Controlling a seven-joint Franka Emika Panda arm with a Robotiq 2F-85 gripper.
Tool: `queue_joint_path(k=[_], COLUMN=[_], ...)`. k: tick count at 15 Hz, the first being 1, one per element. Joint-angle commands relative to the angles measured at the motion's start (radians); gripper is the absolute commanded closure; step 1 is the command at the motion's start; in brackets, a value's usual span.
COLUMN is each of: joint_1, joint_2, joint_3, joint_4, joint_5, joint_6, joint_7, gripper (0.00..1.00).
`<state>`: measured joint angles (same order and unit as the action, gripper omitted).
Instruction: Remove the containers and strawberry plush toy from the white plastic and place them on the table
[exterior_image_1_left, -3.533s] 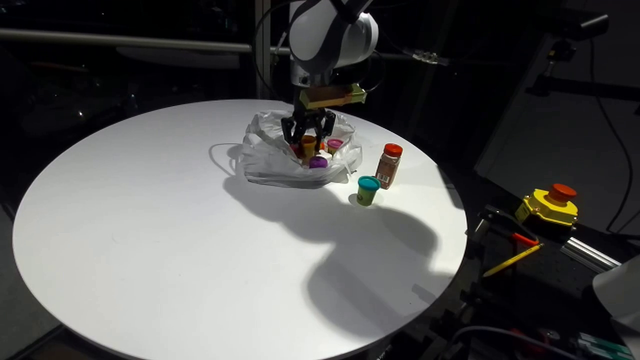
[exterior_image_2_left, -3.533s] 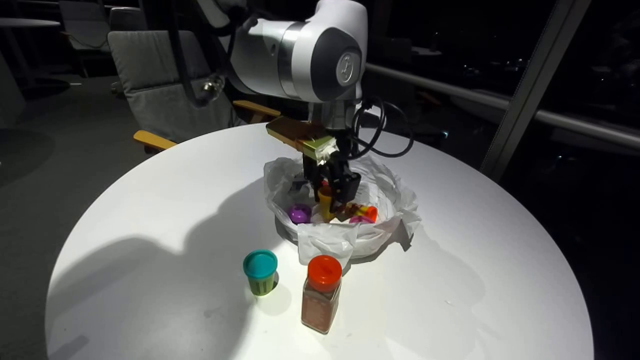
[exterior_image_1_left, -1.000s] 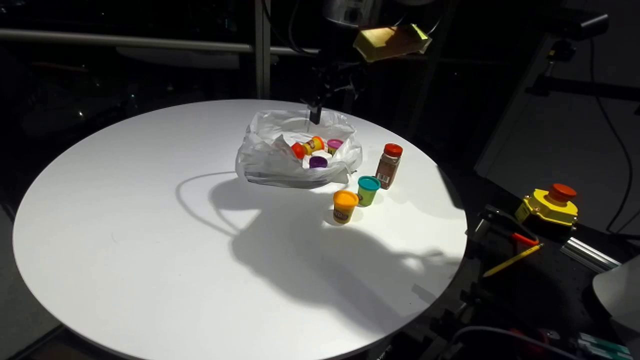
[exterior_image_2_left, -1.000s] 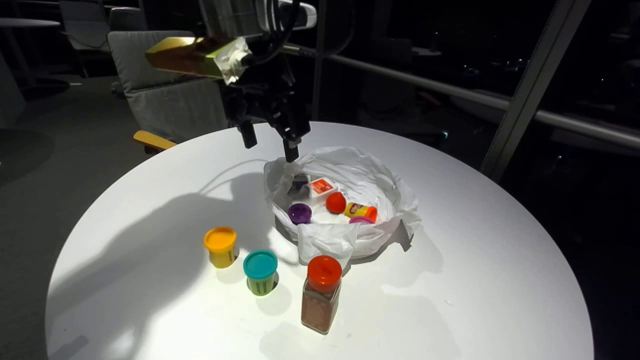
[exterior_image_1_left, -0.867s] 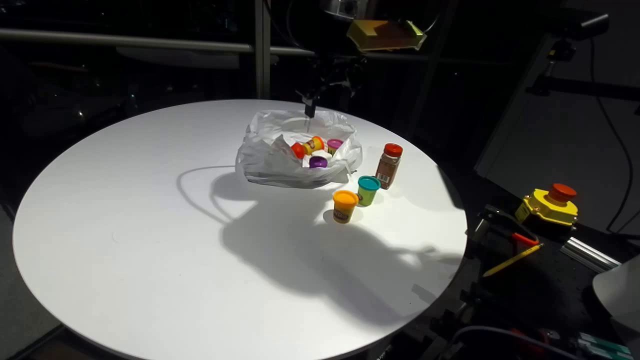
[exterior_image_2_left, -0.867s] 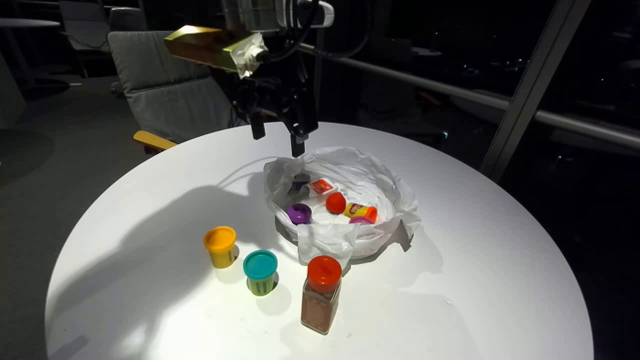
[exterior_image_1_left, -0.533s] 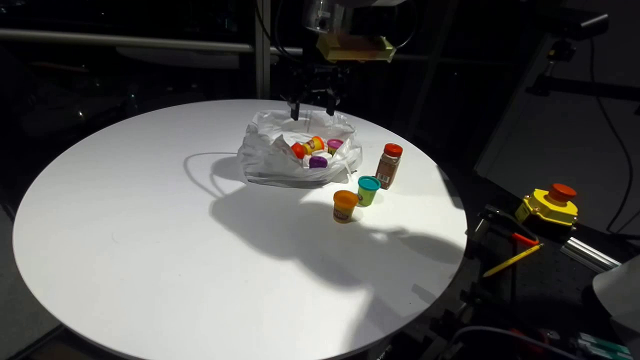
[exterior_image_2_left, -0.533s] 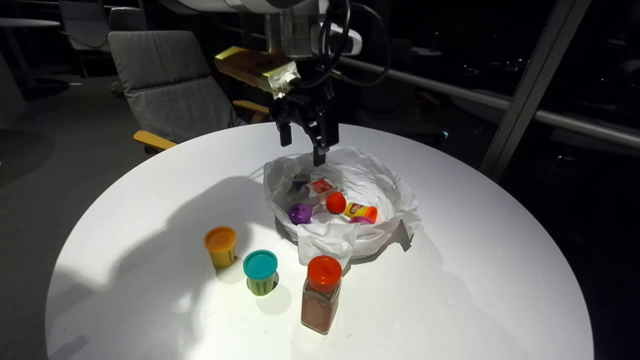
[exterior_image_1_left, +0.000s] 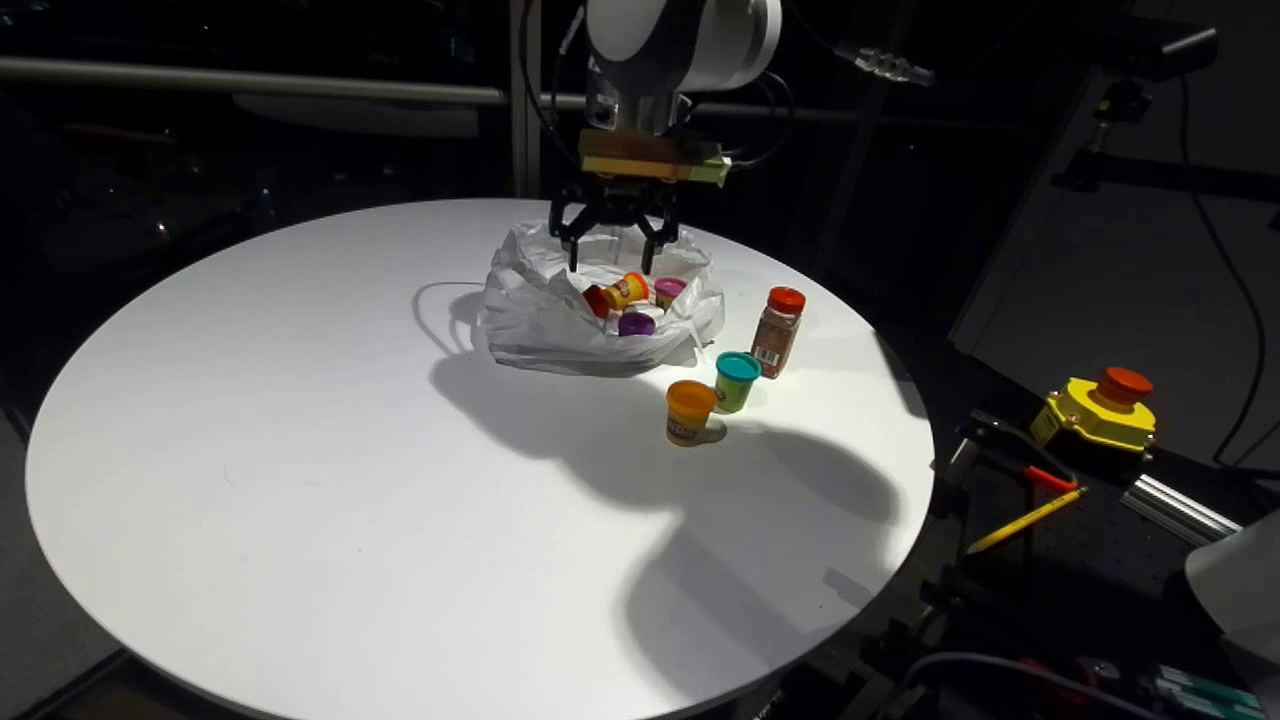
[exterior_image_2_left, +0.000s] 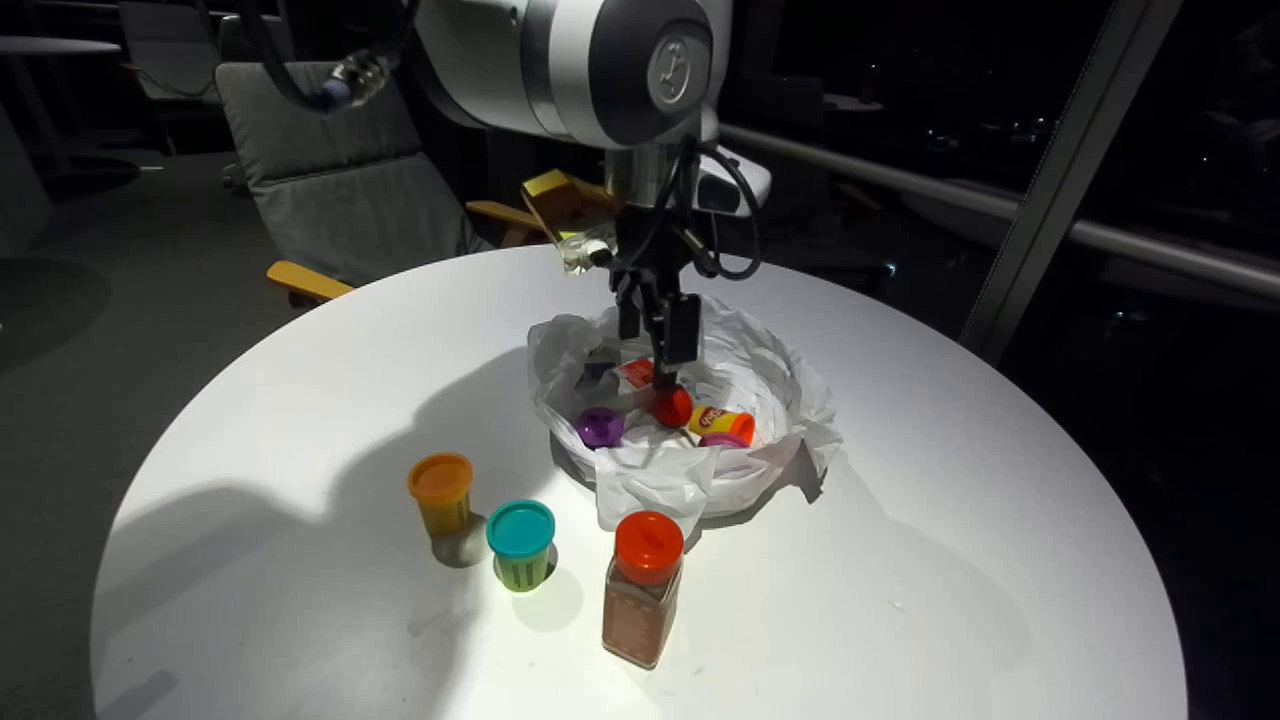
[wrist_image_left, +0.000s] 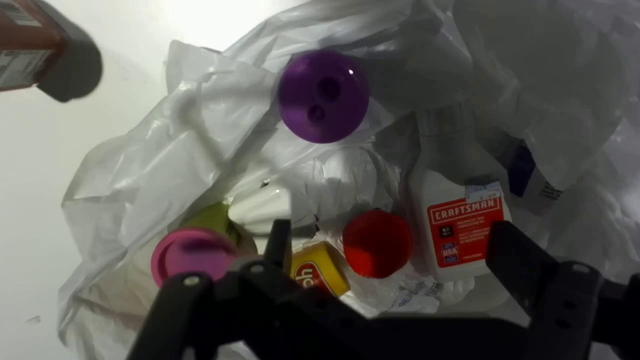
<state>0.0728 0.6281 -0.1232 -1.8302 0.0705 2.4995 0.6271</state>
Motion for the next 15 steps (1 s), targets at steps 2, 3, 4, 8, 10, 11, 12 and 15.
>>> queue_joint_path(k=[2,3,4,8,10,11,12,15], joint_1=[-0.021,-0.023,-0.022,-0.016,-0.010,-0.005,-0.003,-0.009], joint_2=[0.082,0.094,0.104,0.152,0.177,0.189,0.195,0.198], joint_3=[0.004,0.004,0.004,0.001,-0.005,-0.011,-0.013,-0.008], joint_4=[0.101,0.110,0.121,0.178,0.203,0.212,0.217,0.221], joint_5=[0.098,0.107,0.110,0.108,0.099,0.093,0.093,0.101], joint_6=[-0.012,-0.006,-0.004,-0.013,-0.015,-0.014,-0.008,0.022], joint_7=[0.073,0.078,0.080,0.097,0.108,0.116,0.122,0.122], gripper=[0.00,0.00,0.00,0.00,0.00,0.00,0.00,0.00])
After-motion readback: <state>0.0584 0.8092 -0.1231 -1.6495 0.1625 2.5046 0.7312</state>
